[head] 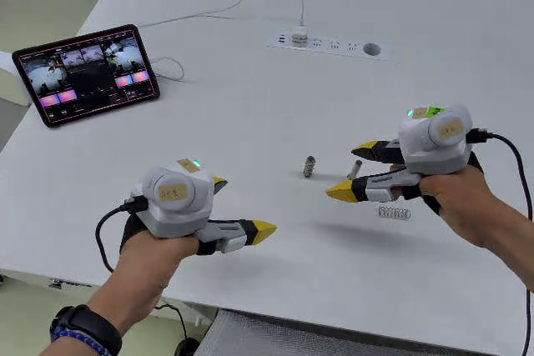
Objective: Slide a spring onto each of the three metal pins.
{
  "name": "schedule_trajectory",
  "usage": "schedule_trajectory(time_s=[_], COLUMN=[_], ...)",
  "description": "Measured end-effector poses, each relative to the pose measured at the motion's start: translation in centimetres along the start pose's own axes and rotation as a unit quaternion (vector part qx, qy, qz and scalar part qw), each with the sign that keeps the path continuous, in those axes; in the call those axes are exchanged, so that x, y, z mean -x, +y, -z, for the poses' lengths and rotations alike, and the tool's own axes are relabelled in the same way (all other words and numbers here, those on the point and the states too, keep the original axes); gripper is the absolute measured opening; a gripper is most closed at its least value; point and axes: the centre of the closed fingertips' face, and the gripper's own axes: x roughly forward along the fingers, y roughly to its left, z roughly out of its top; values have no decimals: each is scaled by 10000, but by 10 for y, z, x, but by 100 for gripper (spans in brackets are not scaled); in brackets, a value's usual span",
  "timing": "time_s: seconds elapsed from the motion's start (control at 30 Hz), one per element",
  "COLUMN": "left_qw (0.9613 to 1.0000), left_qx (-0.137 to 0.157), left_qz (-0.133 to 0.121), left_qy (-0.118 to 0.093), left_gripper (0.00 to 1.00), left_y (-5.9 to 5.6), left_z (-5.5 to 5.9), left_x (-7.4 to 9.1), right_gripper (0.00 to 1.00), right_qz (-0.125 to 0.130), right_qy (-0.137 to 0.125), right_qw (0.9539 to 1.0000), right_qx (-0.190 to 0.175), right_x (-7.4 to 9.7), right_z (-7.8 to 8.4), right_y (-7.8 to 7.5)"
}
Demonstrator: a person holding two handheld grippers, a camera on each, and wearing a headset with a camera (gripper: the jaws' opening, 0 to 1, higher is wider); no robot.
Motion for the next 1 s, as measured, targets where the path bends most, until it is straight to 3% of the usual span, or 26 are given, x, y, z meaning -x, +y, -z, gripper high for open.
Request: schedule_trajectory(time_s=[0.5, 1.0], left_qw=[10000, 9999], left_qx=[34, 60], left_qz=[-81, -72], left_qy=[-43, -76], left_gripper=[71, 71], left_y=[1, -2], left_z=[-4, -9], left_x=[3, 0], right_gripper=[65, 68], right_qz=[267, 486], right_qy=[-271, -564], right_qw=[9980, 9925], right_qx=[-500, -971], right_x=[24, 45], right_z=[29, 46], right_y=[5, 12])
